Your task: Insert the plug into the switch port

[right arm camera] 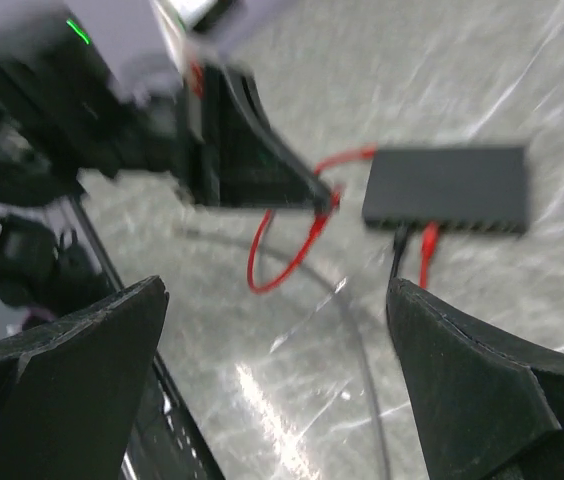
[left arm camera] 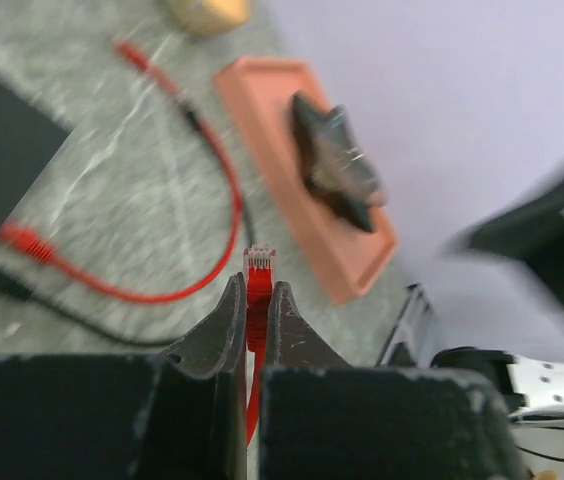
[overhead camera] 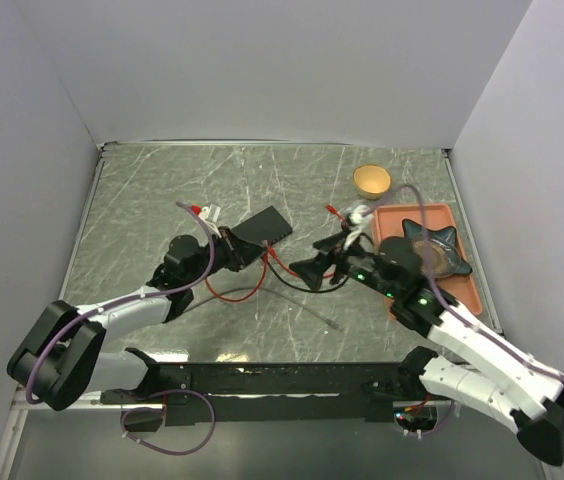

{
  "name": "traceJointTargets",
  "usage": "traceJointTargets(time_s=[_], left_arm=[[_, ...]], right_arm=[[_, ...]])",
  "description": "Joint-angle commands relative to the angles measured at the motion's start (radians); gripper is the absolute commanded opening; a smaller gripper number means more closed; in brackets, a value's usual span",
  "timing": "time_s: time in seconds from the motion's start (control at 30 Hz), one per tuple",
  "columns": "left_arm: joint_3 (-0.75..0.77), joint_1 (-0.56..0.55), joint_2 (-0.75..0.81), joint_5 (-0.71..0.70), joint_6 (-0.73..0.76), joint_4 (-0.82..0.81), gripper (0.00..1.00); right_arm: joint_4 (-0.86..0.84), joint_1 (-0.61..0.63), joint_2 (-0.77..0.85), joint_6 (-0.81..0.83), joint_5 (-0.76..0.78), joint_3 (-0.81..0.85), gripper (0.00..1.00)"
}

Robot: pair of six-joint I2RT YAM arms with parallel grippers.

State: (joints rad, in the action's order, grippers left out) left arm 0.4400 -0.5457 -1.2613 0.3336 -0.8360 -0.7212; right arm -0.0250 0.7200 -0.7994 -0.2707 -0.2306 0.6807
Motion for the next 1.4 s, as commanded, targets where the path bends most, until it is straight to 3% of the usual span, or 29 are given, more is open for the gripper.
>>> traceJointTargets(time_s=[0.0, 0.47, 0.7, 1.07, 1.37], left_arm=[[-0.004, 0.000, 0.031, 0.080, -0.084, -0.326, 0.01], [-0.012, 0.000, 0.183, 0.215, -0.061, -0.345, 0.01], [-0.004, -0.008, 0.183, 0.245, -0.075, -0.374, 0.01], [0.023, -0.030, 0.204, 0.265, -0.060, -0.339, 0.01], [0.034, -0.039, 0.203, 0.269, -0.064, -0.340, 0.01]], right_arm=[[-0.185, -0.001, -0.115, -0.097, -0.151, -0.070, 0.99], [-0.522, -0.002, -0.118, -0.242, -0.280, -0.159, 0.94], [-0.576, -0.001, -0.185, -0.304, -0.283, -0.126, 0.75], [-0.633, -0.002, -0.248, -0.343, -0.259, -0.086, 0.64], [-0.728, -0.002, -0.294, -0.392, -0.283, -0.079, 0.47]])
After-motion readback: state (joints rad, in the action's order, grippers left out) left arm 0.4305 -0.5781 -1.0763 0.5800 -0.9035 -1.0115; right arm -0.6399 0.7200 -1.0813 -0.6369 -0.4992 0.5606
